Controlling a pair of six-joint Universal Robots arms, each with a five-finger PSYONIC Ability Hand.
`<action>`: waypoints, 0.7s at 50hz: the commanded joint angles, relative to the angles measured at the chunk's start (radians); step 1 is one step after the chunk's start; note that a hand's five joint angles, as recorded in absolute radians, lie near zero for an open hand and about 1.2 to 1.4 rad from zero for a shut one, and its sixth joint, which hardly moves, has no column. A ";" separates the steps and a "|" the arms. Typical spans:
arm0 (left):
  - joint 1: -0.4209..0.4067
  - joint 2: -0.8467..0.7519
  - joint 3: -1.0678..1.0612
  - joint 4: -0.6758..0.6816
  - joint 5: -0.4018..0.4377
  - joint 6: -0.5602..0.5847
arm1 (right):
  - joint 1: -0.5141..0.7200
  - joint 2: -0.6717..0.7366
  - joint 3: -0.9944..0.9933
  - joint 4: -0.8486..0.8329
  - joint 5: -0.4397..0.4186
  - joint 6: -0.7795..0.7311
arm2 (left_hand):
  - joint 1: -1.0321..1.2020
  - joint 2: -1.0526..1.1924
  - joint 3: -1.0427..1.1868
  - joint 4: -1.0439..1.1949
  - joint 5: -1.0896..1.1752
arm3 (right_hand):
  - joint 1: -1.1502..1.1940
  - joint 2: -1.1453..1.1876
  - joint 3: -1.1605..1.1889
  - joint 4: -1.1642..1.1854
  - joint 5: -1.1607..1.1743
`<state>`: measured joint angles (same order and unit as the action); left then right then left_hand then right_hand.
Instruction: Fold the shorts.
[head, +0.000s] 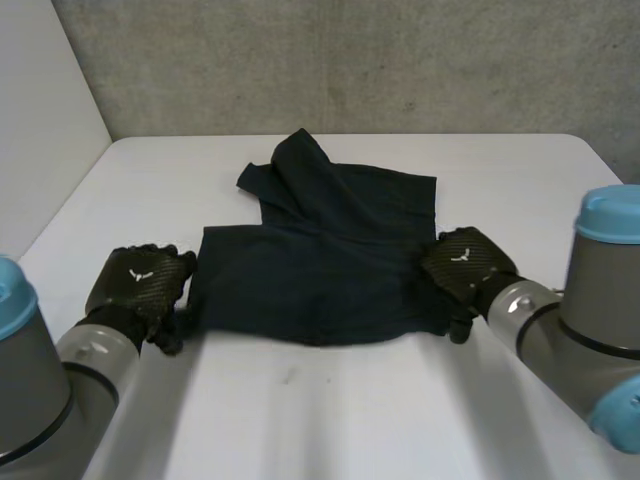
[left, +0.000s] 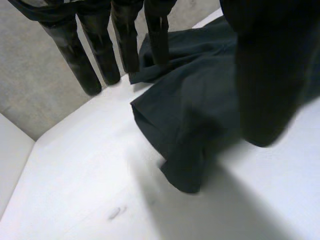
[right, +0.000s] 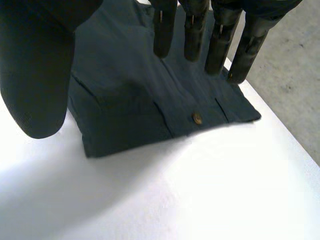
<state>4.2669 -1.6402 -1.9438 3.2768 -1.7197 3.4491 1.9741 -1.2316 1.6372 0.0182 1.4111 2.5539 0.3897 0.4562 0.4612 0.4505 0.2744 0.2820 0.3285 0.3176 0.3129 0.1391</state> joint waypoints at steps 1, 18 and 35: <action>0.017 0.034 0.020 -0.023 0.066 0.001 | -0.066 -0.083 0.024 0.019 0.002 0.162 | 0.000 -0.067 -0.072 -0.061 -0.059 | -0.053 -0.100 -0.089 -0.084 -0.085; 0.171 -0.125 0.138 -0.028 0.302 0.001 | -0.086 -0.019 0.056 0.049 -0.092 0.493 | 0.117 0.051 0.046 0.056 0.058 | 0.264 0.217 0.228 0.233 0.232; 0.254 -0.262 0.192 -0.060 0.325 0.004 | -0.055 0.122 0.042 -0.109 -0.032 0.479 | 0.402 0.336 0.331 0.341 0.343 | 0.376 0.329 0.340 0.345 0.344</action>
<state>4.4922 -1.8743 -1.7618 3.2228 -1.4095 3.4528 1.9023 -1.1429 1.6908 -0.0480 1.3473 3.0445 0.6003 0.5911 0.5914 0.5953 0.4141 0.4510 0.5308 0.5314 0.5313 0.3328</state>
